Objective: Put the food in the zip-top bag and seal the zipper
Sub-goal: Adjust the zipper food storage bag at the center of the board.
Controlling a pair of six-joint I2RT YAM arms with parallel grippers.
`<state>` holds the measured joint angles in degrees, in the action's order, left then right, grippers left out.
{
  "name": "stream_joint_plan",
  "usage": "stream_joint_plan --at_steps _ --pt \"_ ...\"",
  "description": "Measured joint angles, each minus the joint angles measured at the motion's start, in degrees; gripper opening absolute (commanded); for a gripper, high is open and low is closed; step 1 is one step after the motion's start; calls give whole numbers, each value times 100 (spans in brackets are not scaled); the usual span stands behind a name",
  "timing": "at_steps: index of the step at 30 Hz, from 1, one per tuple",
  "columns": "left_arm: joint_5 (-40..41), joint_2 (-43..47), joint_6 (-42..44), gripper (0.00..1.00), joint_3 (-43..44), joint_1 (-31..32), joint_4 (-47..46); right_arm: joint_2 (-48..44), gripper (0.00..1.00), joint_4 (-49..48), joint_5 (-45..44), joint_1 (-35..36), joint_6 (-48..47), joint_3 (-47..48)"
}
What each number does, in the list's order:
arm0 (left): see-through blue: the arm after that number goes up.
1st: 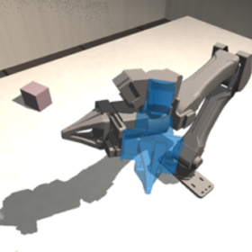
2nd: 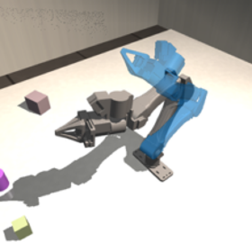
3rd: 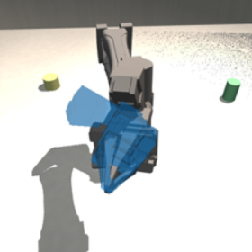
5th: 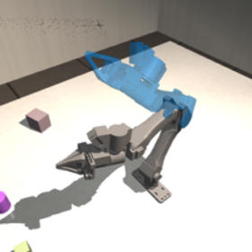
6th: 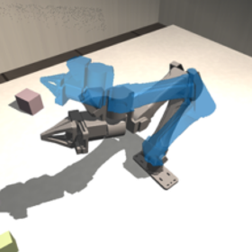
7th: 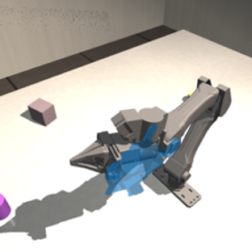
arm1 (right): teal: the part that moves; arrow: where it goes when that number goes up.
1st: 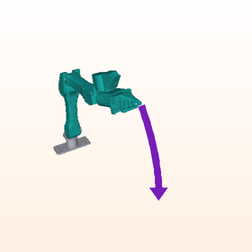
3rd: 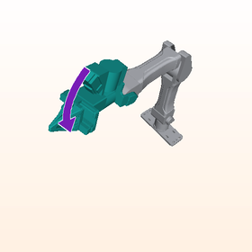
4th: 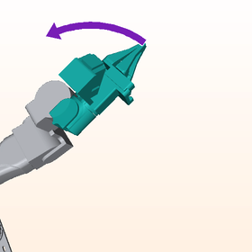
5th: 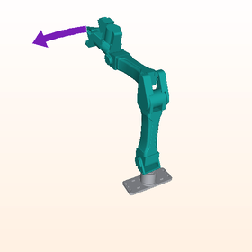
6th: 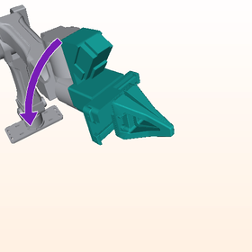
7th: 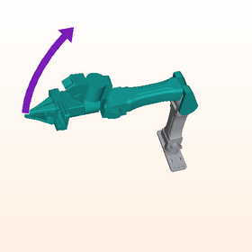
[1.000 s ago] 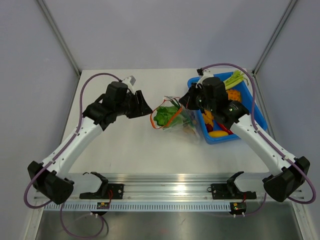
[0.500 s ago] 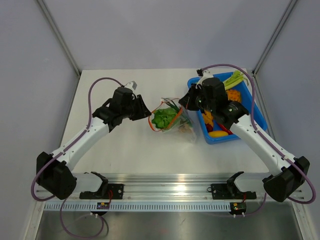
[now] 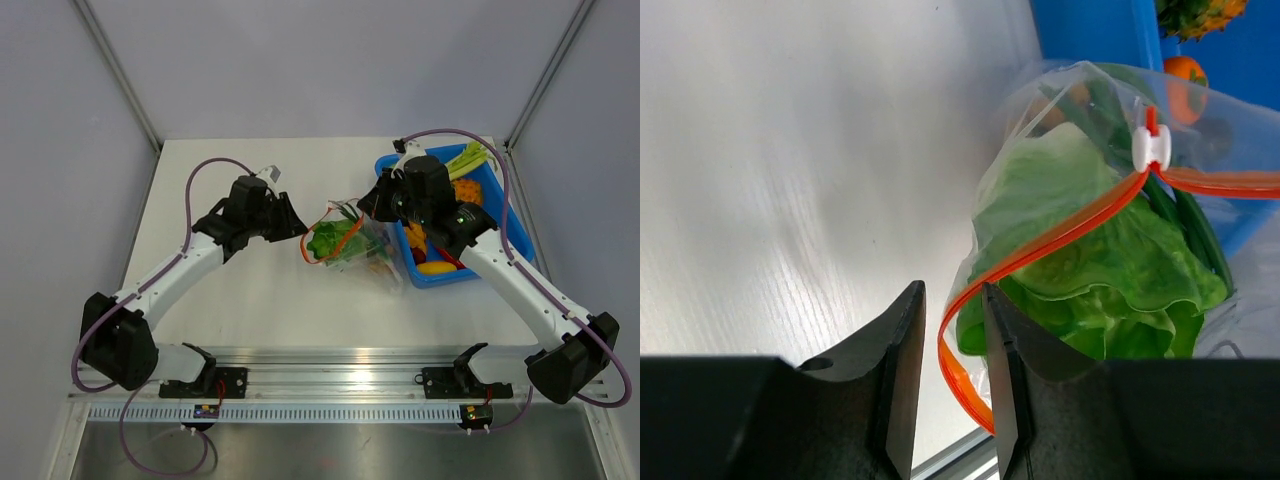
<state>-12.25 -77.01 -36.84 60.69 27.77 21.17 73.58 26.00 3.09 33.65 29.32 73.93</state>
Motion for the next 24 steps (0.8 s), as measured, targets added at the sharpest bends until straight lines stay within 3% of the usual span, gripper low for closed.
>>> stream_joint_plan --at_steps 7,9,11,13,15,16,18,24 --pt "-160 -164 -26 21 -170 0 -186 0 0 -2 -2 2 7 -13" --pt "-201 -188 -37 22 -208 0 -210 0 0 -2 0 2 11 -15" --pt "-234 -210 -35 31 -223 0 -227 0 0 -2 0 0 20 -15" --pt "-256 -212 -63 31 -234 2 -286 2 0 -2 0 2 31 -15" --pt "-267 -212 -83 22 -275 2 -372 7 0 -11 2 2 46 -15" --pt "-275 -212 -101 10 -310 2 -404 11 0 -26 4 2 52 -15" --pt "-278 -212 -127 0 -343 2 -415 22 0 -59 17 0 57 -28" --pt "-282 -212 -101 0 -197 4 -166 48 0 -83 92 2 68 -68"
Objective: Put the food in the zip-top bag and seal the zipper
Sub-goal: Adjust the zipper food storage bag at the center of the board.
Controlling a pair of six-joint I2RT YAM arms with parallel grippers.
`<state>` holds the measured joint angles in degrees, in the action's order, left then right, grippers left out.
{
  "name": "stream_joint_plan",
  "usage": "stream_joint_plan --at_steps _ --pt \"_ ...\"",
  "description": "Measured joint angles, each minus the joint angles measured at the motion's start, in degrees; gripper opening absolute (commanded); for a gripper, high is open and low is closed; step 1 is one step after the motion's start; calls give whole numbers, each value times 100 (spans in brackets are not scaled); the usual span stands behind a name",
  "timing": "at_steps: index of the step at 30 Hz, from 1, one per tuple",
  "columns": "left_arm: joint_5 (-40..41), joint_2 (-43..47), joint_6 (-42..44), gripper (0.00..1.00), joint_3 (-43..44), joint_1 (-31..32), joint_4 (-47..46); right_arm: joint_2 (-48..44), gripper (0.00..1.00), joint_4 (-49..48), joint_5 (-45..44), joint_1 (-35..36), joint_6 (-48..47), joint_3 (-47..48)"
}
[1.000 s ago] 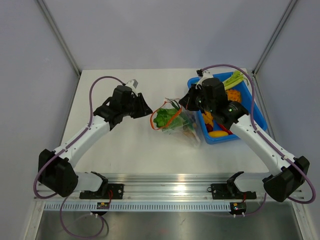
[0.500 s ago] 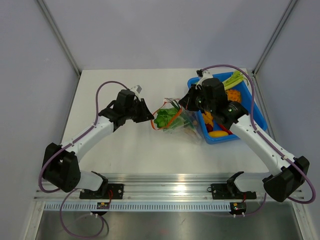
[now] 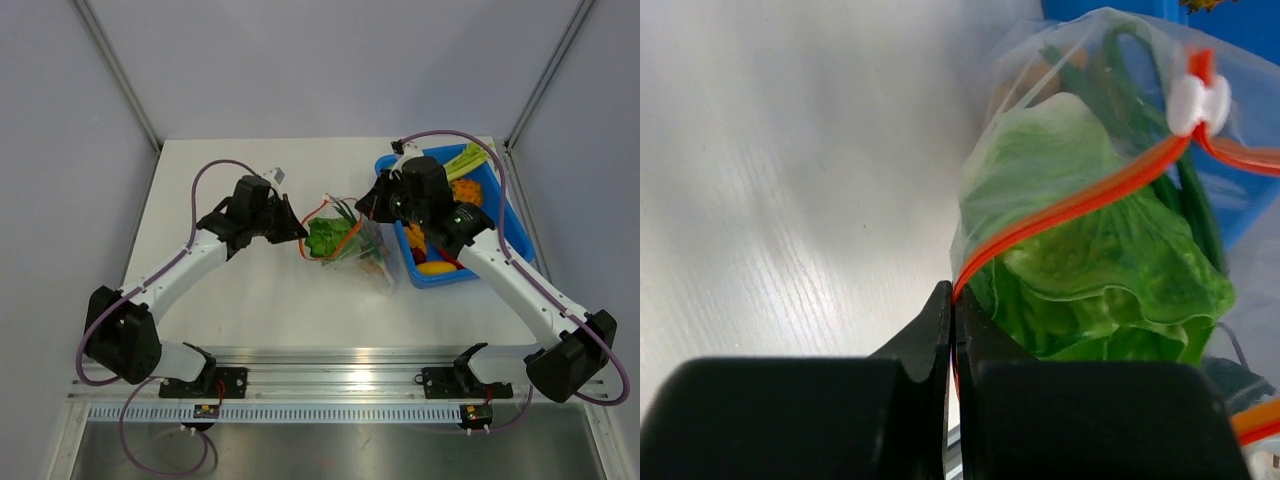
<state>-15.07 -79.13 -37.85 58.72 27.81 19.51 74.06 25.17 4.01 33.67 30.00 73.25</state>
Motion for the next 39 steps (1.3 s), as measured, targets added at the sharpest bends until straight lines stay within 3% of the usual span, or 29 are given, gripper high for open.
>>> stream_joint_plan --at_steps 7,11,17,22,27,32,35,39 --pt "-9 304 122 0 1226 114 682 -133 0 101 118 0 15 68" --pt "0 503 184 0 1279 131 627 -286 0 -155 177 9 83 -125" --pt "28 -581 328 0 1307 131 1056 758 0 -299 175 11 76 -343" --pt "203 -793 640 0 2564 131 2273 745 0 44 234 55 61 -68" --pt "221 -92 835 0 3668 131 2306 15 0 -125 295 120 68 367" --pt "149 505 839 0 2798 131 1762 -133 0 -621 302 181 109 125" --pt "166 -94 846 0 2133 131 1779 402 0 -713 278 199 109 -245" --pt "223 -1204 894 0 2114 127 2354 1119 0 -372 264 201 109 -345"
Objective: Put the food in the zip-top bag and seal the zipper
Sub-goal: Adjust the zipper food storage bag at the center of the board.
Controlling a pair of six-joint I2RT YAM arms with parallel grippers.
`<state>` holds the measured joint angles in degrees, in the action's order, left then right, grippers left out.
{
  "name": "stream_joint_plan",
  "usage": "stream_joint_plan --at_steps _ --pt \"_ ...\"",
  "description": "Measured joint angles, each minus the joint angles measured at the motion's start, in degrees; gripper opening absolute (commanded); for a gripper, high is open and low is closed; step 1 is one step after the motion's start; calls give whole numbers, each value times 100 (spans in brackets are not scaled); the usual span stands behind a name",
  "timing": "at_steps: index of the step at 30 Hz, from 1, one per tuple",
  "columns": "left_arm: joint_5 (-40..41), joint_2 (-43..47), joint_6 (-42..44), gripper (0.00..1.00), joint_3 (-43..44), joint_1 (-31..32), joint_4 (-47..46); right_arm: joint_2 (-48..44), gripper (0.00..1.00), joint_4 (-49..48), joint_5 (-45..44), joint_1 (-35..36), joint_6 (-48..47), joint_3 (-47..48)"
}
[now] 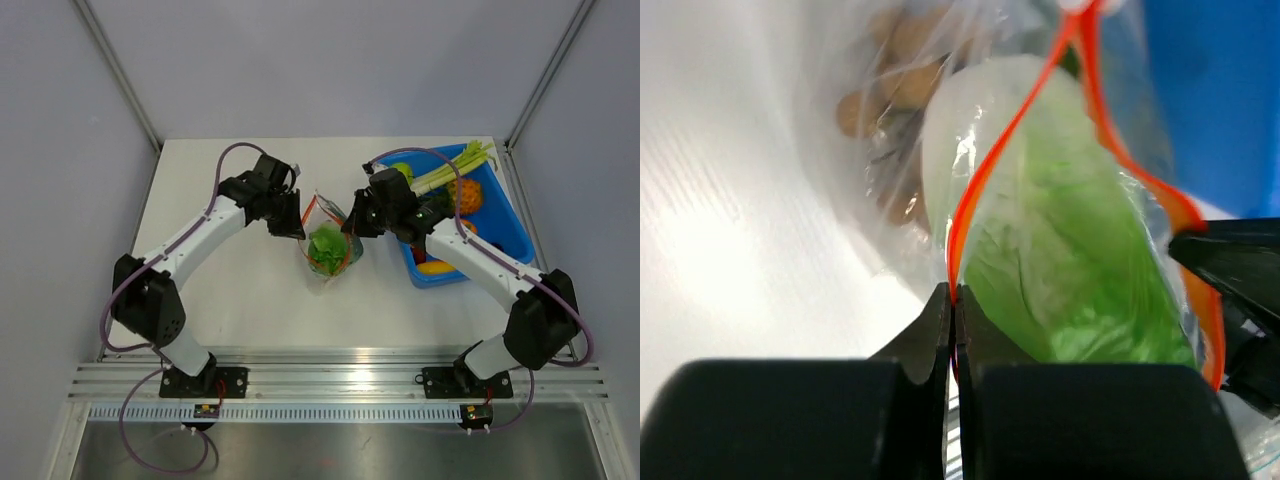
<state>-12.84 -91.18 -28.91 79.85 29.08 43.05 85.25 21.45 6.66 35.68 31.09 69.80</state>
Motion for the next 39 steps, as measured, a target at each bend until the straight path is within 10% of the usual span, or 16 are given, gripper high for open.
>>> stream_joint_plan --at_steps 10,16,21,32,39 --pt "-109 1281 68 0 2142 0 417 -1397 0 188 4 76 31 656" --pt "-192 1827 85 0 992 -24 -223 -1513 0 -358 -13 120 74 424" --pt "-203 450 83 0 63 -107 -146 -474 0 -306 -118 120 72 -223" --pt "-356 1058 37 0 2006 -57 326 -1445 0 291 -157 133 35 723" --pt "-654 1784 -81 0 1276 -55 -385 -1528 0 -214 -144 170 66 579"
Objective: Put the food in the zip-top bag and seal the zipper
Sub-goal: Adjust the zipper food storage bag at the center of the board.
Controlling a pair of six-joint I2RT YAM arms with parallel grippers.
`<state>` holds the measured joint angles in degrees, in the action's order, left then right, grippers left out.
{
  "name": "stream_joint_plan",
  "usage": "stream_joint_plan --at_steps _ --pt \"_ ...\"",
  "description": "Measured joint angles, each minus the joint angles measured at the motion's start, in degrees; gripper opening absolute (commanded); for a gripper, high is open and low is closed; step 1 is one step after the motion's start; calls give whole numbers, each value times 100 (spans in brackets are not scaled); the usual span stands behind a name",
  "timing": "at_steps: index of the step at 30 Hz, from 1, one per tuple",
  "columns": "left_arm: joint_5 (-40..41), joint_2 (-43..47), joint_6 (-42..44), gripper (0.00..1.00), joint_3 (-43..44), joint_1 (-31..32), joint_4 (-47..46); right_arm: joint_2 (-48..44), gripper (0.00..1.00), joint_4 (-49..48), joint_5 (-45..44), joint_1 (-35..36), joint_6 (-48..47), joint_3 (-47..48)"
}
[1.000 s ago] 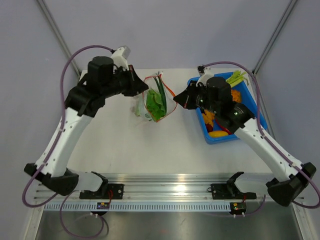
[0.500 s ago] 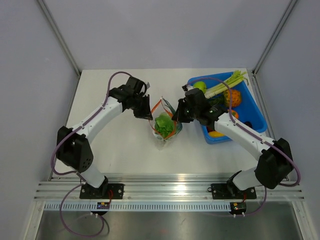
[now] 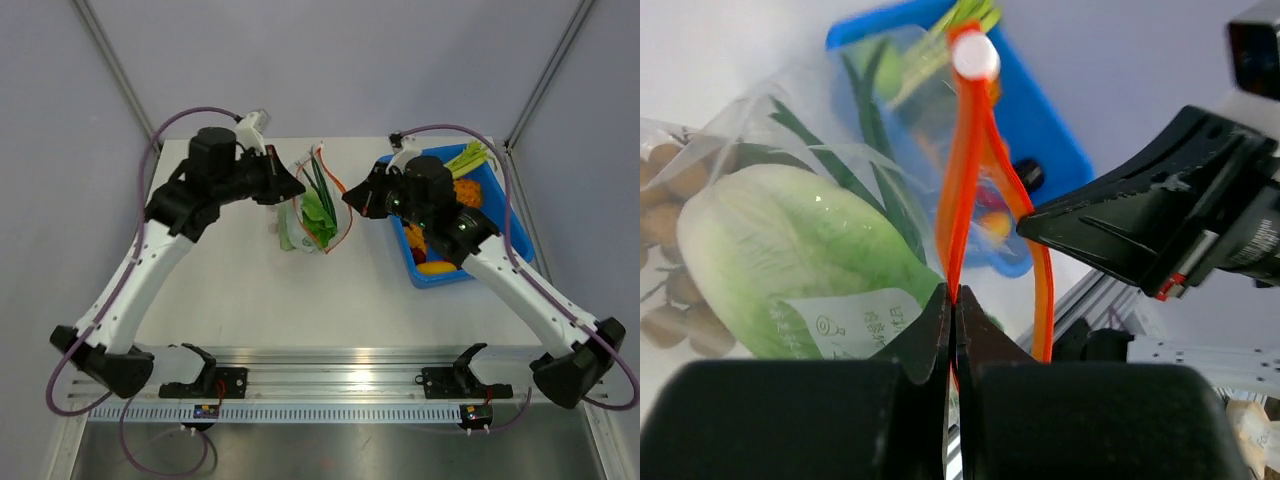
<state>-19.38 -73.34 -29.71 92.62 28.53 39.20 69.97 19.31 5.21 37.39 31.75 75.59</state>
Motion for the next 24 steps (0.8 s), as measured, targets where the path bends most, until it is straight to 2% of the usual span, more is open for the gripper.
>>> stream_joint_plan --at_steps 5,8,17,21,24 --pt "33 -1217 -20 0 -597 -9 249 988 0 177 -4 7 0 -411" --pt "24 -1576 -26 0 -627 -11 560 1095 0 463 -4 7 4 -562" --pt "-13 -647 -33 0 114 -7 525 -11 0 363 -173 11 -2 -466" --pt "-33 -511 -48 0 -308 -7 138 -85 0 98 -284 15 -7 -632" --pt "-42 -944 -52 0 -623 4 144 249 0 125 -310 17 -2 -903"
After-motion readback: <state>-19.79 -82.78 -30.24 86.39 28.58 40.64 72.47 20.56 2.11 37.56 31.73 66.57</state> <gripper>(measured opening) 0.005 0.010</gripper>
